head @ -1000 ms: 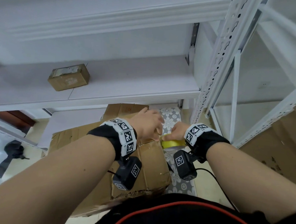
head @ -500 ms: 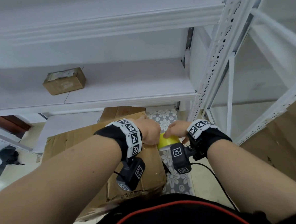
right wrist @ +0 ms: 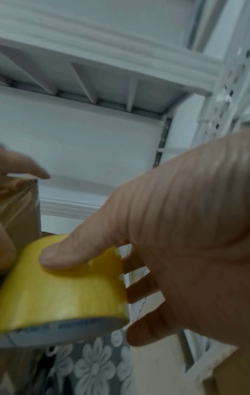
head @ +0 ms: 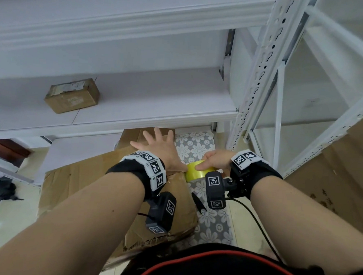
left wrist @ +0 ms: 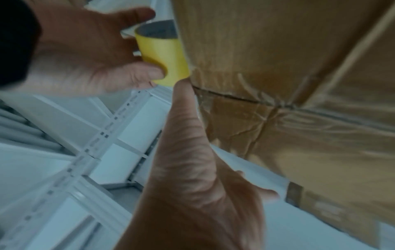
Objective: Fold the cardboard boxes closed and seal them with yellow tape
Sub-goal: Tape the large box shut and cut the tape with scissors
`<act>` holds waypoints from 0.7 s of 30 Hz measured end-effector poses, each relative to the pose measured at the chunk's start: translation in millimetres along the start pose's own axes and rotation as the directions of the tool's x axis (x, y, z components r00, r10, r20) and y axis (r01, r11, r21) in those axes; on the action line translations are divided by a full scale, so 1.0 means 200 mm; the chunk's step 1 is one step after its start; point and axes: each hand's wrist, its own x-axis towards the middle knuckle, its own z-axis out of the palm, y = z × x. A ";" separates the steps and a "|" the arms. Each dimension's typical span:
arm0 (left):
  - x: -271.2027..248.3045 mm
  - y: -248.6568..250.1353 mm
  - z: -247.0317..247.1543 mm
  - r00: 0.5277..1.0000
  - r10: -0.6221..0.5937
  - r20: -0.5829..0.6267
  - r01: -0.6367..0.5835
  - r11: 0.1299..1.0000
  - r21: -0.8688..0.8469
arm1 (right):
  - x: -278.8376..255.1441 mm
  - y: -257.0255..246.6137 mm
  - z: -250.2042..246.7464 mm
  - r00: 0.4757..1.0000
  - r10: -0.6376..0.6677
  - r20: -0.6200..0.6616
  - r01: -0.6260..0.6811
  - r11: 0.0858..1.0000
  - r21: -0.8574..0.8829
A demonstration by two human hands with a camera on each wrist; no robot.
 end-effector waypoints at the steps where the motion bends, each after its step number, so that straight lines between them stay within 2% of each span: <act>1: 0.00 -0.01 0.00 0.999 -0.018 0.039 0.019 0.999 -0.029 | 0.01 0.01 0.01 1.000 -0.009 -0.002 0.009 1.000 0.022; 5: 0.03 -0.02 0.04 0.999 -0.004 0.050 0.008 0.998 -0.066 | -0.01 0.02 0.03 1.000 0.009 0.024 -0.011 0.997 0.071; 13: 0.05 0.00 0.05 0.998 0.008 0.059 -0.001 0.994 -0.105 | -0.01 0.01 0.03 0.993 0.024 -0.112 -0.027 0.999 -0.033; 18: 0.00 0.01 0.03 0.999 0.032 0.038 -0.031 0.999 -0.005 | -0.01 0.03 0.05 0.991 0.031 -0.133 -0.033 0.999 -0.010; 20: -0.02 0.01 0.04 0.988 0.144 -0.048 -0.139 0.985 0.106 | -0.01 0.03 0.06 0.989 0.037 -0.146 -0.041 0.999 -0.025; 21: -0.03 0.01 0.04 0.955 0.277 -0.108 -0.258 0.952 0.167 | -0.01 0.02 0.07 0.988 0.051 -0.145 -0.057 0.998 -0.039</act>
